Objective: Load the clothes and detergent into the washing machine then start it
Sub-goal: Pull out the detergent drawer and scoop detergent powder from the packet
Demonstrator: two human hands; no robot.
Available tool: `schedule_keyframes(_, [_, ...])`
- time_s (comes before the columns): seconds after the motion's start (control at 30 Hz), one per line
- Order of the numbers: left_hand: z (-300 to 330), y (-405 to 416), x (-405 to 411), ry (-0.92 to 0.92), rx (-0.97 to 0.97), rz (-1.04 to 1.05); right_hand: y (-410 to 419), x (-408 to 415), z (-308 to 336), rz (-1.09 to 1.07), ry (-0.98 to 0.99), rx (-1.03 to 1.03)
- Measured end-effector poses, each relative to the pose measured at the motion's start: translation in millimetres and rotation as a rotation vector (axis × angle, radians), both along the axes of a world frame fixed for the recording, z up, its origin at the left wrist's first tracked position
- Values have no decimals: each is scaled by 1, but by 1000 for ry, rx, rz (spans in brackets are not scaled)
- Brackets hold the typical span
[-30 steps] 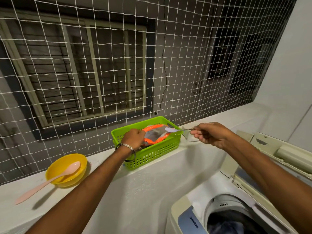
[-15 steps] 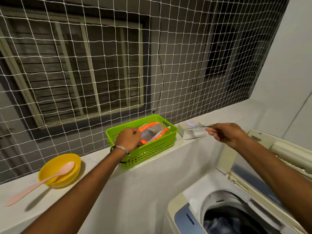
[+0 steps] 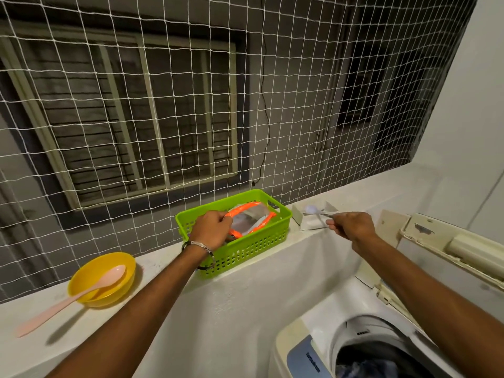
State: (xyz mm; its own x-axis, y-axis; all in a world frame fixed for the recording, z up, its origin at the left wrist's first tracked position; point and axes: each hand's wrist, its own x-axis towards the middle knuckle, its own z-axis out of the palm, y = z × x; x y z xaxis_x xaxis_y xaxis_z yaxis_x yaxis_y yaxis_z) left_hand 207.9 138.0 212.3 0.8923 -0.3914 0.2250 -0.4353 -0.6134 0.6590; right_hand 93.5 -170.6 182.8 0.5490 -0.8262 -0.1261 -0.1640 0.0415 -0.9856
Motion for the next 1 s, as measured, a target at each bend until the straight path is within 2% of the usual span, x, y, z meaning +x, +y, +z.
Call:
schedule_keyframes(0.1, [1,0,-1,-8,-8,-1,2,2,-3,7,-4,-23])
schedule_keyframes(0.17, [2,0,-3,-10,-8,-5,5,2,-7,27,8,-123])
schedule_keyframes(0.3, [1,0,-3,-15,-12,-8,16,-2,-10,65,170,-585])
schedule_keyframes(0.4, [0,0,-1,-19,-3,-6,17,-3,-15,117,197,-961])
schedule_keyframes(0.5, [0,0,-2,-23,-7,-4,17,-1,-21,148,214,-1156])
schedule_keyframes(0.7, [-1,0,0,-3,-25,-5,18,-3,-22,110,195,-1320])
schedule_keyframes(0.8, [0,0,-1,6,-26,-10,20,-3,-26,139,244,-1303])
schedule_keyframes(1.0, [2,1,-2,4,-36,-4,20,-3,-26,135,202,-1259])
